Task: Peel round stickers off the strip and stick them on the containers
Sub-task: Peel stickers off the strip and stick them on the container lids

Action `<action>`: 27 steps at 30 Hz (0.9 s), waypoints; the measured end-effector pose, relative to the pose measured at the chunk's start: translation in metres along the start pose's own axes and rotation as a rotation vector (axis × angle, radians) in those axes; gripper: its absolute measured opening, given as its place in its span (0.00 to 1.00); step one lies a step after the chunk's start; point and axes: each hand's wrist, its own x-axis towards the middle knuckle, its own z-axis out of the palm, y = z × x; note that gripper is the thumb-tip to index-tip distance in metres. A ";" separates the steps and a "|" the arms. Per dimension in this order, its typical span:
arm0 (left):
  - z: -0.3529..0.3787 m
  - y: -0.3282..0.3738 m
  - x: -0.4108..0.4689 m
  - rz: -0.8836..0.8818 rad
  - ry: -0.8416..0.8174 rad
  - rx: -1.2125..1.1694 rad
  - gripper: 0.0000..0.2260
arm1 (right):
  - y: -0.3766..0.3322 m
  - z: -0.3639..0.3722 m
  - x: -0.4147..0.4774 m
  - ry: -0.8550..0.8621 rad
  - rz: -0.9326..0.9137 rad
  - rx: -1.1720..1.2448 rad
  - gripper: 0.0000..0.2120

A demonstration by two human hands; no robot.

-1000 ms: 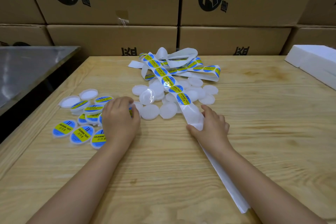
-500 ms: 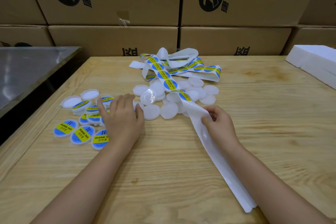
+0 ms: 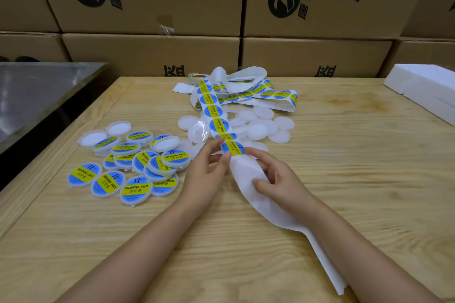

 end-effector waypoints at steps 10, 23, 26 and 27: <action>-0.012 0.001 0.006 -0.182 0.002 -0.257 0.15 | 0.004 0.006 -0.001 0.044 -0.130 0.003 0.16; 0.002 -0.003 -0.007 0.150 -0.082 0.307 0.13 | 0.015 0.004 0.012 0.179 -0.105 0.150 0.16; 0.001 -0.005 -0.006 0.301 0.059 0.560 0.12 | 0.015 0.005 0.013 0.188 -0.100 0.158 0.15; 0.001 -0.005 -0.006 0.342 0.102 0.634 0.12 | 0.016 0.006 0.013 0.195 -0.097 0.169 0.15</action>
